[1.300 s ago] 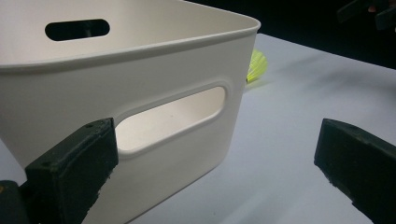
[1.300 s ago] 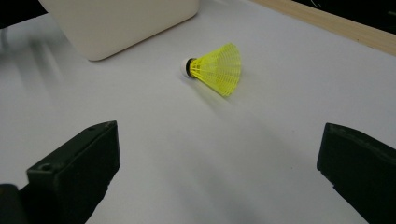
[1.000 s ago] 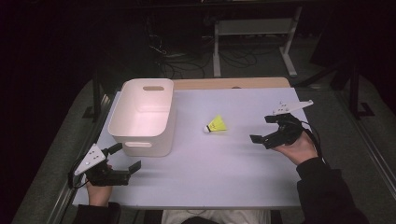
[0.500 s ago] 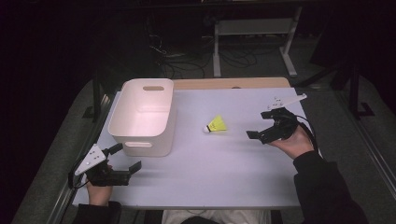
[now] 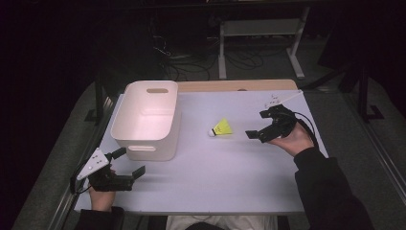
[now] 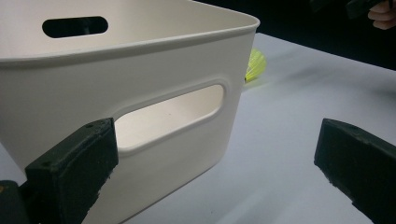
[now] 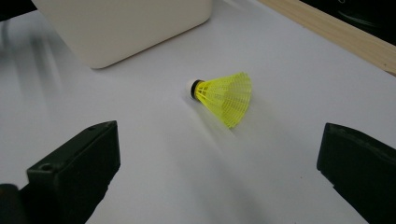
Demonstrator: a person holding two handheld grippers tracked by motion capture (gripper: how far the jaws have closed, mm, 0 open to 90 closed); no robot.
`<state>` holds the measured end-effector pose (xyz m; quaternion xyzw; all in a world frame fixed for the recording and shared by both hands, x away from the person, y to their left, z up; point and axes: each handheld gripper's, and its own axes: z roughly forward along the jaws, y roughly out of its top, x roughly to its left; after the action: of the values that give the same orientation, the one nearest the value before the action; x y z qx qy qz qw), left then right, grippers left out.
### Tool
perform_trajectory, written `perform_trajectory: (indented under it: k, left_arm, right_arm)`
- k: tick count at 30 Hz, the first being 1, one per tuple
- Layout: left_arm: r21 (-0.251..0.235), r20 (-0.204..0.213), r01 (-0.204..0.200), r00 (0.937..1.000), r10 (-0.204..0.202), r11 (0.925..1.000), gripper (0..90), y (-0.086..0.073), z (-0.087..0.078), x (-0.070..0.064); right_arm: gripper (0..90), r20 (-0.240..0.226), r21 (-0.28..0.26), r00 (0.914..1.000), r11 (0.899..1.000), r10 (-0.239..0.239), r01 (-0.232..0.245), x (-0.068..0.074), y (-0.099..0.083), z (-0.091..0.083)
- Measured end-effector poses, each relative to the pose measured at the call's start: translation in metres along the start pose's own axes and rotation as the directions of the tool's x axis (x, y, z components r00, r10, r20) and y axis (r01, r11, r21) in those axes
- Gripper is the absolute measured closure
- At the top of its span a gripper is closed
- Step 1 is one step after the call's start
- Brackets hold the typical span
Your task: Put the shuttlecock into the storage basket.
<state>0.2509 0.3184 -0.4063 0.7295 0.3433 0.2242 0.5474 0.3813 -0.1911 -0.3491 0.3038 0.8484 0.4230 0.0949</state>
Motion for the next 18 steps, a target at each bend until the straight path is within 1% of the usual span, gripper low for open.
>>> perform_trajectory:
  k: [18]
  left_arm:
    - [0.007, -0.001, 0.000, 1.0000, 0.000, 1.0000, 0.0, 0.000, 0.001, -0.001]
  right_arm:
    - [0.0, -0.049, 0.034, 0.9987, 0.999, -0.011, 0.013, -0.005, 0.005, 0.027]
